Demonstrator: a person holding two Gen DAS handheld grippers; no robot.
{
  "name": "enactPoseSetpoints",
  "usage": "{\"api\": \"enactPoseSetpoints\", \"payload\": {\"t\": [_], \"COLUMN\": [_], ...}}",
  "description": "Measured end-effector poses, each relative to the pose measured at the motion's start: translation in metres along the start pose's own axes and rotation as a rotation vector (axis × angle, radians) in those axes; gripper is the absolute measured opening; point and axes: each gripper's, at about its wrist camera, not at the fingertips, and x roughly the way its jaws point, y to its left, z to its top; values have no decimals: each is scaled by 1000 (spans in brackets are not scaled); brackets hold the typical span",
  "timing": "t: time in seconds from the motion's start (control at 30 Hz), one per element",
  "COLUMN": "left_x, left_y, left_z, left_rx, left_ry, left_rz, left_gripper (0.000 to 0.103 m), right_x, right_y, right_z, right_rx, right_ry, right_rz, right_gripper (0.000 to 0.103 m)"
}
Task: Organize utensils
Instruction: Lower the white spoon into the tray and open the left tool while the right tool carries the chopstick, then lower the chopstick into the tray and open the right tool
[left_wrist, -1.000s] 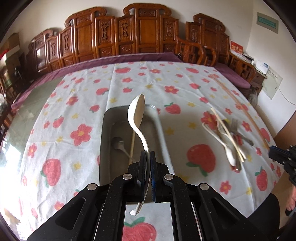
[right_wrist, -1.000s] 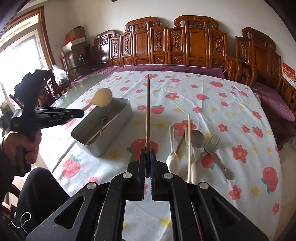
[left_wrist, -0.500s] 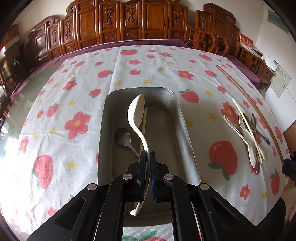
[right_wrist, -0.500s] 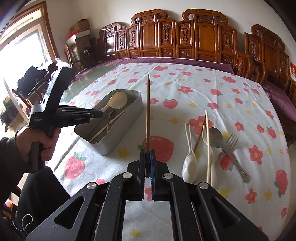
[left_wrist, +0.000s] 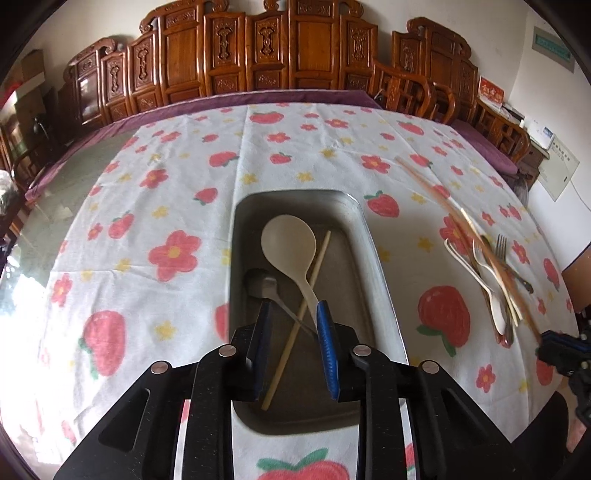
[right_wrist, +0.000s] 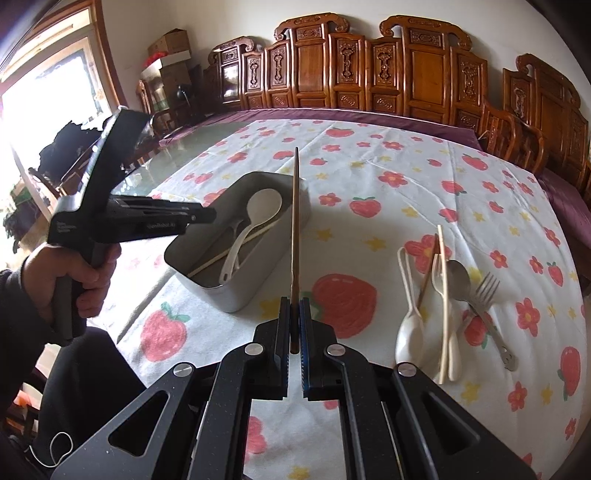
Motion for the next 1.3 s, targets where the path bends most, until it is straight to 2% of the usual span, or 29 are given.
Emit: {"api": "enactPoseSetpoints", "payload": {"t": [0.37, 0.67, 0.7, 0.73, 0.9, 1.3], "left_x": [-47, -71, -74, -77, -92, -109], "left_y": [23, 44, 48, 51, 63, 84], "left_z": [-2, -5, -5, -5, -6, -8], "left_rx": [8, -12, -15, -22, -34, -47], "left_ry": [-66, -107, -117, -127, -163, -191], "left_rz": [16, 9, 6, 9, 9, 22], "left_gripper": [25, 34, 42, 56, 72, 74], "right_x": [13, 36, 38, 41, 57, 95], "right_y": [21, 39, 41, 43, 53, 73], "right_z": [10, 24, 25, 27, 35, 51], "right_rx": [1, 9, 10, 12, 20, 57], "right_ry": [32, 79, 82, 88, 120, 211], "right_rz": [5, 18, 21, 23, 29, 27], "right_gripper": [6, 6, 6, 6, 6, 6]}}
